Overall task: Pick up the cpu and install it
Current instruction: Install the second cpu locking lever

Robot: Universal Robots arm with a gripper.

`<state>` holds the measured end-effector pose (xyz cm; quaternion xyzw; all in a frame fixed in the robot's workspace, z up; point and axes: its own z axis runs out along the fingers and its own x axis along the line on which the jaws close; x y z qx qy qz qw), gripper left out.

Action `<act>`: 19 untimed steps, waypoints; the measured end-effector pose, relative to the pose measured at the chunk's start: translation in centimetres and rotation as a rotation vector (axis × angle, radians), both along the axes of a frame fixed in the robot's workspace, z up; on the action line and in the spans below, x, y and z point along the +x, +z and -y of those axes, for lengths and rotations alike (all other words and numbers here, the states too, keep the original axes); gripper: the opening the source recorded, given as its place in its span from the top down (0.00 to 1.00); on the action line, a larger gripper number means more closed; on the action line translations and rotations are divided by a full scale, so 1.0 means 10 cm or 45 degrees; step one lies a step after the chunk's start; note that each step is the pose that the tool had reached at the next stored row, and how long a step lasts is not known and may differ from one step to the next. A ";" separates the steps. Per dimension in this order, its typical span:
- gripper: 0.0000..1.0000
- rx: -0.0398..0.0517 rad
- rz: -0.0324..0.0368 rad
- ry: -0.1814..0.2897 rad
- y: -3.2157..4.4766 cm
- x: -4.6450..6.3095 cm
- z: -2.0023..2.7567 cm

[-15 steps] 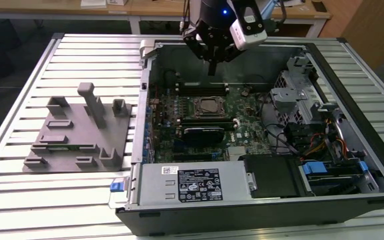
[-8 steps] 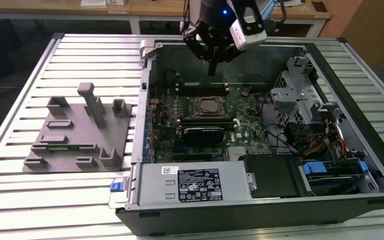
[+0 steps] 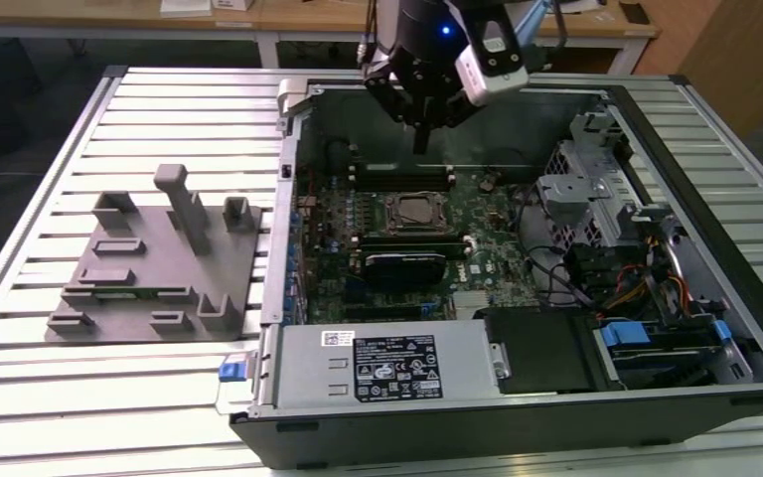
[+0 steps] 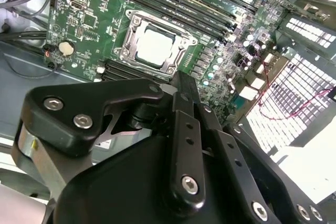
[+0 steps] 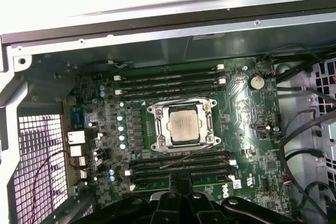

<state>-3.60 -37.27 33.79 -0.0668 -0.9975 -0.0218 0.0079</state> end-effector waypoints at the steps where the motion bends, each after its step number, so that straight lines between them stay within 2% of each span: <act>1: 0.89 0.000 0.0000 0.000 -0.010 0.00 0.000; 19: 0.89 0.000 0.0000 0.000 -0.114 0.00 0.000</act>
